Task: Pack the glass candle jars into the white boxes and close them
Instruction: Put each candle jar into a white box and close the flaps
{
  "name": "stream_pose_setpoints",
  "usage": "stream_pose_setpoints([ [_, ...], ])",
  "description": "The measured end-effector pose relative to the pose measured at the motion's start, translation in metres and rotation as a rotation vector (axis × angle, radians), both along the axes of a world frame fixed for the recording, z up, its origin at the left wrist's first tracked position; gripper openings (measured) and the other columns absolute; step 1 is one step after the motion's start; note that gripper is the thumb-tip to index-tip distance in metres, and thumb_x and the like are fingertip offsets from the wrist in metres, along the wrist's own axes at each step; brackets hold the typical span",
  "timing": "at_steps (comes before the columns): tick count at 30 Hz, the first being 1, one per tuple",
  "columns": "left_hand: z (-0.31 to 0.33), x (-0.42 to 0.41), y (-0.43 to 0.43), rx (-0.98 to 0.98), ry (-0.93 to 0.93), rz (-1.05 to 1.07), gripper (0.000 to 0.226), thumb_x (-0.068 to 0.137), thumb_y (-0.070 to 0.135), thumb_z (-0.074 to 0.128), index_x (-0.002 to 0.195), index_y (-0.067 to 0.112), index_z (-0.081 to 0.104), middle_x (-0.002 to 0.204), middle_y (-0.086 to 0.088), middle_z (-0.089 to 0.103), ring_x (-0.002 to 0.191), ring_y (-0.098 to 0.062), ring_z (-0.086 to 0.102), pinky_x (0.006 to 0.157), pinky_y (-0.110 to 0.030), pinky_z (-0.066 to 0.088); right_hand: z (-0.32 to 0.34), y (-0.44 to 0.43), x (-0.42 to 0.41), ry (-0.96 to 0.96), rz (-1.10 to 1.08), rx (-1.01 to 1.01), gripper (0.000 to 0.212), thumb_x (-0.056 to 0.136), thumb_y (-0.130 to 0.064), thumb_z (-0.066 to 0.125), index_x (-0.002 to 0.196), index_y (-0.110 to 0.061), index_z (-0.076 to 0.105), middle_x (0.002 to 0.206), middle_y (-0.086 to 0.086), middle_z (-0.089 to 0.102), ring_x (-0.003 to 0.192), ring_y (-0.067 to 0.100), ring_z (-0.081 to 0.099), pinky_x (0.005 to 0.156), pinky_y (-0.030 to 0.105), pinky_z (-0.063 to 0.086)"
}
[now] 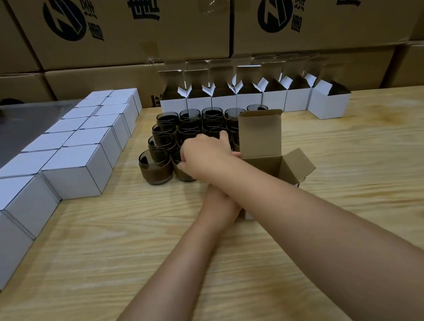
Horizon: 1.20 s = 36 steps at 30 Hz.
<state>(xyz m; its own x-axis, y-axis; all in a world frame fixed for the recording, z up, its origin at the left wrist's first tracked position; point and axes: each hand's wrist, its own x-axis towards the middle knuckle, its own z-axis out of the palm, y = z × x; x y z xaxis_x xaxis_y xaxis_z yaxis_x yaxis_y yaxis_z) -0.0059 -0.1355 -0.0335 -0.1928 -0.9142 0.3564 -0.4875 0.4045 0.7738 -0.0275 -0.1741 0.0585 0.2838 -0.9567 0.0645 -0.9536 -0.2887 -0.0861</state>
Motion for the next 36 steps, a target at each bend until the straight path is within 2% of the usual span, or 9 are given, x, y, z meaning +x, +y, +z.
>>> stream_pose_setpoints([
  [4,0.006,-0.003,0.004,0.037,0.158,-0.049,0.021,0.089,0.015,0.054,0.097,0.033,0.045,0.09,0.026,0.043,0.084,0.027,0.046,0.068,0.008,0.031,-0.001,-0.003,-0.009,-0.049,0.023,0.022,0.046,0.088,-0.054,0.058,0.063,-0.018,0.043,0.068,-0.003,0.044,0.093,0.025,0.058,0.114,0.053,0.013],
  [9,0.011,-0.004,0.009,0.08,0.301,-0.101,0.034,0.077,0.029,0.049,0.109,0.04,0.045,0.103,0.026,0.049,0.094,0.023,0.049,0.075,0.006,0.035,-0.003,-0.005,-0.014,-0.123,0.048,0.052,0.054,0.078,-0.057,0.068,0.063,-0.016,0.035,0.066,-0.001,0.041,0.074,0.023,0.05,0.078,0.041,0.047],
  [12,0.011,-0.002,0.009,0.093,0.313,-0.122,0.038,0.077,0.029,0.052,0.112,0.042,0.044,0.106,0.026,0.051,0.095,0.024,0.049,0.074,0.004,0.037,-0.002,-0.005,-0.014,-0.169,0.052,0.09,0.047,0.08,-0.047,0.072,0.064,-0.016,0.041,0.071,0.0,0.045,0.075,0.024,0.053,0.078,0.045,0.054],
  [16,0.013,-0.002,0.011,0.133,0.339,-0.102,0.042,0.067,0.049,0.058,0.106,0.047,0.041,0.107,0.022,0.056,0.1,0.01,0.057,0.072,-0.004,0.044,0.005,-0.006,-0.022,-0.311,0.115,0.158,0.027,0.079,-0.034,0.076,0.089,-0.014,0.06,0.095,0.003,0.059,0.093,0.021,0.059,0.078,0.034,0.054],
  [19,0.013,-0.002,0.012,0.111,0.373,-0.129,0.051,0.071,0.044,0.062,0.116,0.05,0.038,0.116,0.02,0.056,0.1,0.004,0.059,0.078,-0.01,0.046,0.022,-0.004,-0.032,-0.466,0.15,0.199,0.038,0.08,-0.026,0.076,0.113,-0.018,0.058,0.116,0.002,0.057,0.102,0.017,0.055,0.07,0.022,0.045],
  [22,0.012,-0.001,0.013,0.122,0.363,-0.138,0.051,0.074,0.043,0.063,0.12,0.048,0.042,0.106,0.027,0.056,0.065,0.002,0.056,0.059,-0.011,0.041,0.051,0.0,-0.046,-0.537,0.21,0.253,0.053,0.082,-0.016,0.073,0.129,-0.019,0.05,0.12,0.001,0.056,0.108,0.018,0.054,0.072,0.021,0.045],
  [28,0.01,0.0,0.013,0.172,0.36,-0.13,0.048,0.077,0.044,0.062,0.119,0.05,0.041,0.104,0.024,0.059,0.077,0.006,0.063,0.061,-0.01,0.047,0.102,0.018,-0.098,-0.422,0.329,0.325,0.048,0.086,-0.009,0.065,0.125,-0.033,0.051,0.119,-0.01,0.054,0.097,0.004,0.054,0.07,0.017,0.045],
  [32,0.013,0.0,0.013,0.141,0.343,-0.127,0.044,0.079,0.037,0.063,0.113,0.053,0.039,0.1,0.046,0.053,0.088,0.013,0.059,0.064,-0.007,0.047,0.11,0.025,-0.133,-0.355,0.323,0.371,0.045,0.085,-0.009,0.065,0.114,-0.042,0.056,0.121,-0.013,0.053,0.104,0.006,0.054,0.076,0.023,0.048],
  [36,0.012,0.0,0.012,0.121,0.348,-0.142,0.05,0.072,0.048,0.064,0.117,0.051,0.042,0.114,0.036,0.052,0.086,0.006,0.061,0.069,-0.016,0.05,0.094,0.028,-0.15,-0.247,0.293,0.406,0.045,0.085,-0.012,0.067,0.117,-0.04,0.057,0.117,-0.012,0.053,0.109,0.009,0.052,0.08,0.023,0.045],
])
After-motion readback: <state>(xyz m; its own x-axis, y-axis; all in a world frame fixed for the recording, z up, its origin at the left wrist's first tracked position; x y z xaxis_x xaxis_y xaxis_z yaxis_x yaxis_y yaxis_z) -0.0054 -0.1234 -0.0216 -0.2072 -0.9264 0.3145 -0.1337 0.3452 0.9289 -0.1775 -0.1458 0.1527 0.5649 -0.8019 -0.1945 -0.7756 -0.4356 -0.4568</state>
